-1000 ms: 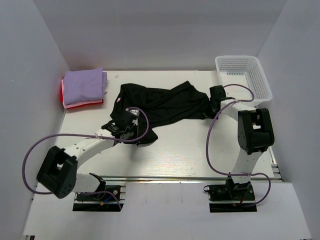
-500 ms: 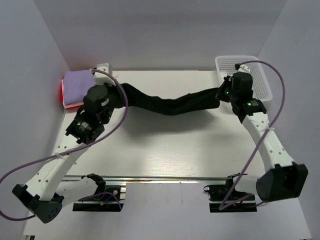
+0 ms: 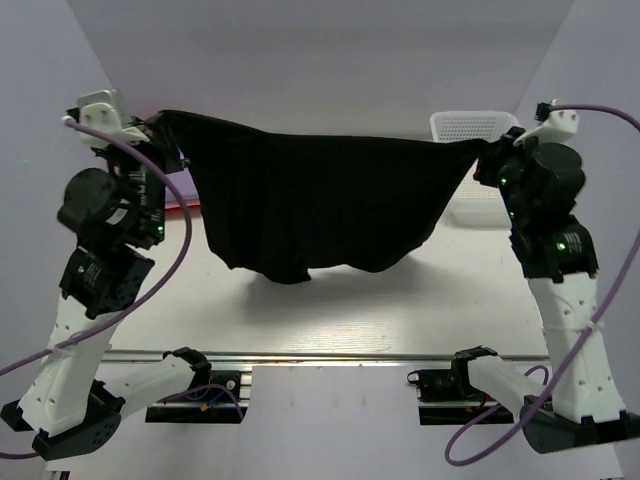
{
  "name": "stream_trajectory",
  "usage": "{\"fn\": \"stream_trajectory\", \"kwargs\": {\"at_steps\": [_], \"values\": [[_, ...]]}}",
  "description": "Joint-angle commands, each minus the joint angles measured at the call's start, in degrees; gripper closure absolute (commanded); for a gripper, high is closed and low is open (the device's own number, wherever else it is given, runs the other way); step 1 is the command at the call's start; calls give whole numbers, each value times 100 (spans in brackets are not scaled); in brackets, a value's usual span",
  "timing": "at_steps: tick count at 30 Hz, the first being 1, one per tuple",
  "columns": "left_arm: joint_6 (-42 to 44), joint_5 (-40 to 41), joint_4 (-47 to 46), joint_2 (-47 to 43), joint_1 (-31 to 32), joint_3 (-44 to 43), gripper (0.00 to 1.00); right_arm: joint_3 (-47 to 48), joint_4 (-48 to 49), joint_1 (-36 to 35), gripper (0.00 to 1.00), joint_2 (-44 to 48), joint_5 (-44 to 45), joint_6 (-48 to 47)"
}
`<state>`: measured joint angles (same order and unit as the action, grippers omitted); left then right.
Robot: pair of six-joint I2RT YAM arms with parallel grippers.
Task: Fold and stack the t-shirts
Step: Flatten out the tshirt
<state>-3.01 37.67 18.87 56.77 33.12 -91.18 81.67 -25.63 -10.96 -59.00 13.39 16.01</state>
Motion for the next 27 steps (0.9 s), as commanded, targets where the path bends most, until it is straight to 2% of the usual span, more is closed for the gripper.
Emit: {"fn": "stream_trajectory", "kwargs": {"at_steps": [1, 9, 13, 17, 22, 27], "values": [[643, 320, -147, -175, -17, -567, 100, 490, -205, 6, 100, 415, 191, -467], [837, -628, 318, -298, -17, -1508, 100, 1237, -627, -2, 100, 925, -240, -748], [784, -1383, 634, -413, -17, -1894, 100, 1553, -873, 15, 100, 1075, -266, -792], [784, -2570, 1039, -465, -69, -2307, 100, 1624, -970, 6, 100, 1408, -398, -722], [714, -3167, 1566, -360, -69, -3133, 100, 1799, -1154, 6, 100, 1769, -530, -652], [653, -3433, 1654, -421, -69, -3625, 100, 1984, -1339, 6, 100, 2015, -451, -591]]}}
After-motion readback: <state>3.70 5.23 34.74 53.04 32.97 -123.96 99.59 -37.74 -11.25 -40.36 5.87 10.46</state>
